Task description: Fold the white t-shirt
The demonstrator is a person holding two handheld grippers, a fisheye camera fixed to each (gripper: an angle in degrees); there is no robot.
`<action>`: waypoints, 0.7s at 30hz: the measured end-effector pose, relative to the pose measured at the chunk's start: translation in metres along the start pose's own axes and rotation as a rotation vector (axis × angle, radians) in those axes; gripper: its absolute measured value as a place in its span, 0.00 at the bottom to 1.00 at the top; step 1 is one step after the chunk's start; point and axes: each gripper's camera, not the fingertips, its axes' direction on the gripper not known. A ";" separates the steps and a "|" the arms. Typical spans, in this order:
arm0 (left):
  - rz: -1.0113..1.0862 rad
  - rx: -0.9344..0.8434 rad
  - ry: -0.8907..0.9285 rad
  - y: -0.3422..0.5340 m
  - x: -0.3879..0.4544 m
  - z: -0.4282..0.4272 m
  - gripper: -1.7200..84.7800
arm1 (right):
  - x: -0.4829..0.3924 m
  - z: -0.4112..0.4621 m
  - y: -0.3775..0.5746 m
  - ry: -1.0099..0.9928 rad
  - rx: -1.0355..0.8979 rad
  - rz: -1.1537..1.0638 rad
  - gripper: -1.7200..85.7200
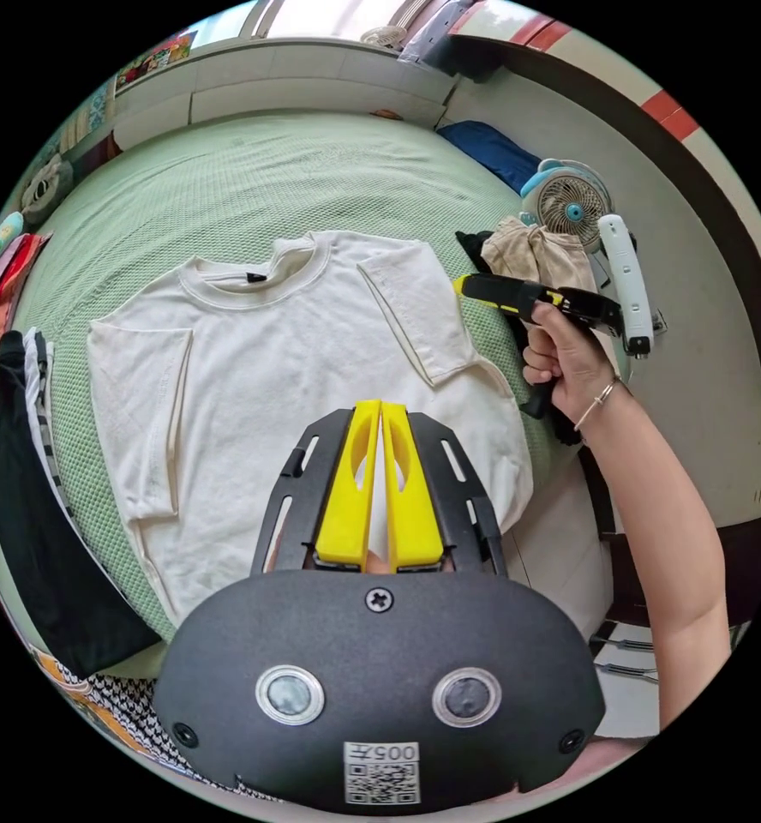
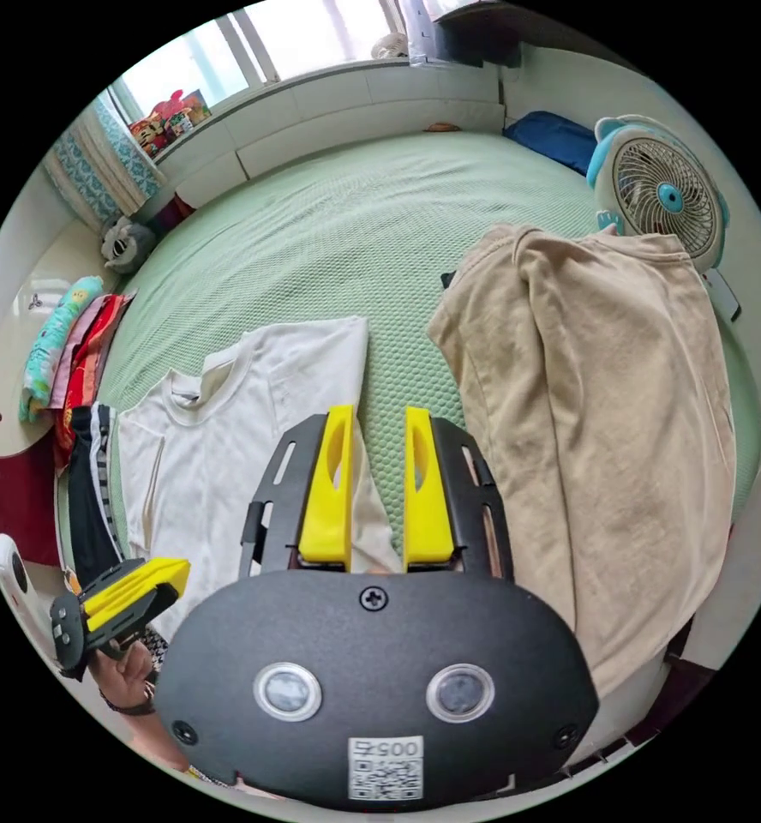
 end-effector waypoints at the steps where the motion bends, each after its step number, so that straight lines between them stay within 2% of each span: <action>1: 0.003 0.009 -0.005 0.000 -0.002 -0.003 0.01 | 0.001 0.005 -0.005 -0.017 -0.005 0.005 0.12; 6: 0.000 0.026 0.003 0.001 -0.013 -0.012 0.01 | -0.003 0.025 -0.026 -0.080 -0.012 0.020 0.10; 10: -0.041 0.026 0.049 0.004 -0.027 -0.017 0.01 | -0.018 0.042 -0.040 -0.103 -0.039 -0.023 0.02; 13: -0.039 0.038 0.080 0.006 -0.031 -0.022 0.01 | -0.033 0.041 -0.057 -0.001 -0.024 -0.095 0.01; 16: -0.013 0.043 0.032 0.008 -0.028 -0.025 0.01 | -0.045 0.041 -0.072 0.111 -0.032 -0.137 0.01; 21: -0.012 0.015 0.001 0.011 -0.031 -0.026 0.01 | -0.053 0.042 -0.070 0.128 -0.045 -0.135 0.02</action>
